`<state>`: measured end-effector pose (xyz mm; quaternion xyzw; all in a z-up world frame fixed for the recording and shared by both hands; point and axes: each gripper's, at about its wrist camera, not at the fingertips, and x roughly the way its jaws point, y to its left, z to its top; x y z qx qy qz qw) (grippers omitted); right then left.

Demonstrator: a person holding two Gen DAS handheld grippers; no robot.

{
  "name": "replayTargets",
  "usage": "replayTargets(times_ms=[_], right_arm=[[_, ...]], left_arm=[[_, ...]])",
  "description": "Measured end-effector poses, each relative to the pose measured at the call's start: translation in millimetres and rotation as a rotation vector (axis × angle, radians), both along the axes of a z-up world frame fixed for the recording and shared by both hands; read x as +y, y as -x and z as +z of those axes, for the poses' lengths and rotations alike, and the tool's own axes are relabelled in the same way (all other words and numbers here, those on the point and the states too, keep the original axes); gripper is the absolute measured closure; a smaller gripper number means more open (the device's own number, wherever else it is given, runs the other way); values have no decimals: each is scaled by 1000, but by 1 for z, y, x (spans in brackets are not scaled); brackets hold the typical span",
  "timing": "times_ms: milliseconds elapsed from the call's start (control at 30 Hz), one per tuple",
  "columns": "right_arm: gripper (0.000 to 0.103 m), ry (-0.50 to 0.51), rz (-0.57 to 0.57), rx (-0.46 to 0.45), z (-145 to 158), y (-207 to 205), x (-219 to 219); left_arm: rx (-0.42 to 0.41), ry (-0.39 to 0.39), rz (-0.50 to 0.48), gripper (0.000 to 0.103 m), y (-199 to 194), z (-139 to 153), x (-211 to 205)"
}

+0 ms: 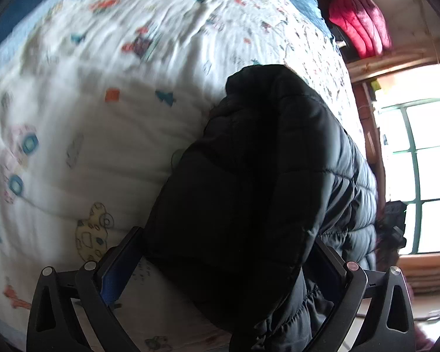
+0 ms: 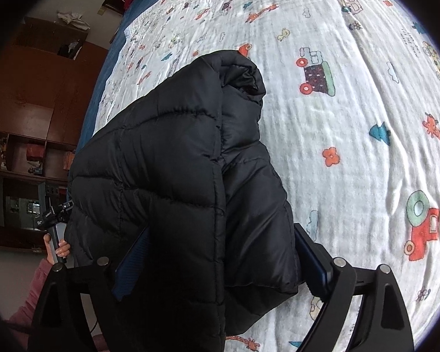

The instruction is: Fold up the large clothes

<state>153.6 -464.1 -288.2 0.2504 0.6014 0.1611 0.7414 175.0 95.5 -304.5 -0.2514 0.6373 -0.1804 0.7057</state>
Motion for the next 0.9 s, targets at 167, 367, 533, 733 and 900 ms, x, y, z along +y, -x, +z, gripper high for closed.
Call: replayTargets(times_ms=[167,367,533,733,900], right_arm=[[9,22,-5,-33,7,5,3],[46,145,-4,-113,38,19,22],[61,237,-6,-184,65,32,37],[64,292,-1,-267,101,53,42],[65,335,-33,-319,130,68,32]], left_arm=[[-95,-36,-29,18,6,13,-10],[-234,-245,-115,52,21,58,-50],[-287,-328,-112,63,31,82,-66],[-345,-350,-104,67,47,116,-68],[-416,-330,-142,68,52,148,-96]])
